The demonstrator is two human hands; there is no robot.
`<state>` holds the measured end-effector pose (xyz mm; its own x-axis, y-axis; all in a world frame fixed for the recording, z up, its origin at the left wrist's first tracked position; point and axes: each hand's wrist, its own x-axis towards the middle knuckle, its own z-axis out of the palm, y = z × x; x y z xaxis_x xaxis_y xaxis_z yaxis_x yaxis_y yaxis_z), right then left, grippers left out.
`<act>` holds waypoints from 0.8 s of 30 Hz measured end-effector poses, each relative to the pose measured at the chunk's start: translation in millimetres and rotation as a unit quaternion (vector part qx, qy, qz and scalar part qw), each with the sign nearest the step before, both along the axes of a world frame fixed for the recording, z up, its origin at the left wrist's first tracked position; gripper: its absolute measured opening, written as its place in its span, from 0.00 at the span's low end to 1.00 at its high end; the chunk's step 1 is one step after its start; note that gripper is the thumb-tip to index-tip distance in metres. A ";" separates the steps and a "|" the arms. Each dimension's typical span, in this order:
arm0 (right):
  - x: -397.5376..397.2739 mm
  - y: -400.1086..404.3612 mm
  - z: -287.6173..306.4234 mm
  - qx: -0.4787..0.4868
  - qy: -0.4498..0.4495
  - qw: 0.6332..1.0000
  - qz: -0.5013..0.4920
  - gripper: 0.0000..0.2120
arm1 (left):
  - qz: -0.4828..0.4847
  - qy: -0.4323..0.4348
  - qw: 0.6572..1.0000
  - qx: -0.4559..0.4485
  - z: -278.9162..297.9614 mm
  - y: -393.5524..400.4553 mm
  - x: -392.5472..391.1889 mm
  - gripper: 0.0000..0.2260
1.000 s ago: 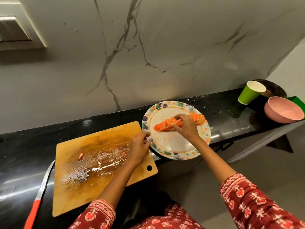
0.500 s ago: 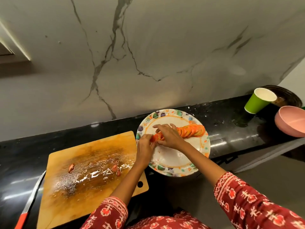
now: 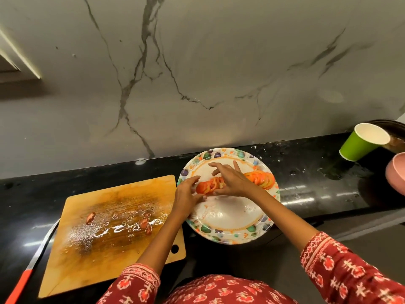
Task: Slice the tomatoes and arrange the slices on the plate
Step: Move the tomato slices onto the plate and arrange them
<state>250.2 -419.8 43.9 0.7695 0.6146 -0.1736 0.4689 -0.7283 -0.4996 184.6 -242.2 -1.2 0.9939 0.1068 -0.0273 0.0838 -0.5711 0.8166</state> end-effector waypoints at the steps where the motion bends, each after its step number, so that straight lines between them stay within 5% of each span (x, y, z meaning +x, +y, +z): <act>1: 0.0 -1.0 -0.1 0.001 0.001 1.000 0.004 0.38 | 0.002 0.002 1.000 0.004 0.4 -0.1 0.8 0.28; 8: -2.4 1.7 -7.0 0.025 -0.008 0.999 0.022 0.36 | 0.027 -0.027 0.999 0.013 1.8 -7.3 -2.8 0.21; 24: -1.7 -4.2 -4.3 0.025 0.005 0.999 0.021 0.43 | -0.002 -0.006 0.999 0.046 10.2 -18.7 5.4 0.27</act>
<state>248.5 -424.0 39.6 0.7414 0.6543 -0.1493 0.4928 -0.6818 -0.5407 190.0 -260.9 9.0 0.9946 0.1037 -0.0053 0.0713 -0.6445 0.7612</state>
